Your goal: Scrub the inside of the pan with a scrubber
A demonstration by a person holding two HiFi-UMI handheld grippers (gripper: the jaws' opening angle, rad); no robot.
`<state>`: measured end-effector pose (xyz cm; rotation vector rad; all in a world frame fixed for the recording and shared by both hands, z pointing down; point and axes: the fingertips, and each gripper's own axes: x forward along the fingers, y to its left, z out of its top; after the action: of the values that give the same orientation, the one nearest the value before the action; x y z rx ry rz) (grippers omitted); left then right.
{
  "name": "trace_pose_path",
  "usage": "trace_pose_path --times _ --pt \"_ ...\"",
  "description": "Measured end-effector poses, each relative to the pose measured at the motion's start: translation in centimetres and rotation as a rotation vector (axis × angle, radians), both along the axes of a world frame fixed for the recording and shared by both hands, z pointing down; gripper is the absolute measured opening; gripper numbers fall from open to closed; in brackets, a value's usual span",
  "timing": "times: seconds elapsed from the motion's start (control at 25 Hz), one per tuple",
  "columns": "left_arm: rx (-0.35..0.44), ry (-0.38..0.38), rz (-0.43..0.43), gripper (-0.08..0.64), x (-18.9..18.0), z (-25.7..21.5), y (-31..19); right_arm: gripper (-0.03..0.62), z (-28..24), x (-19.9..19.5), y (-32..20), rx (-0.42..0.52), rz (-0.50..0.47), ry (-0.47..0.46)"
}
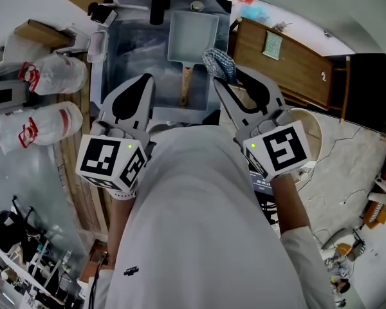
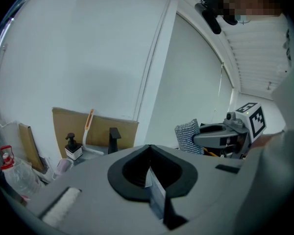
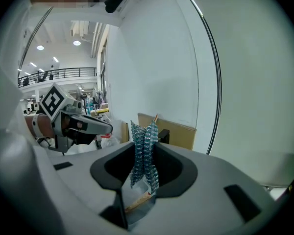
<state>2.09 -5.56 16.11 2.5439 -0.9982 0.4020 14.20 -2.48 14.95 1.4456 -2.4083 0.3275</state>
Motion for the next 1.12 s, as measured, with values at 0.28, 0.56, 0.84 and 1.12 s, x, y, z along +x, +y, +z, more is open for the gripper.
trace_pose_path --times 0.28,0.56,0.84,1.12 --pt "0.002 0.000 0.004 0.003 0.8 -0.3 -0.5 0.112 -0.2 0.5 -0.5 -0.020 -0.012 -0.046" --pt "-0.017 0.002 0.012 0.003 1.1 0.3 0.3 0.112 0.3 0.7 0.0 -0.034 -0.014 -0.029" --pt "-0.021 0.003 0.012 0.003 1.1 0.5 1.2 0.112 0.4 0.8 0.6 -0.039 -0.025 -0.019" --pt "-0.024 -0.002 0.013 0.003 0.5 0.6 2.0 0.110 0.7 0.5 1.2 -0.054 -0.042 0.008"
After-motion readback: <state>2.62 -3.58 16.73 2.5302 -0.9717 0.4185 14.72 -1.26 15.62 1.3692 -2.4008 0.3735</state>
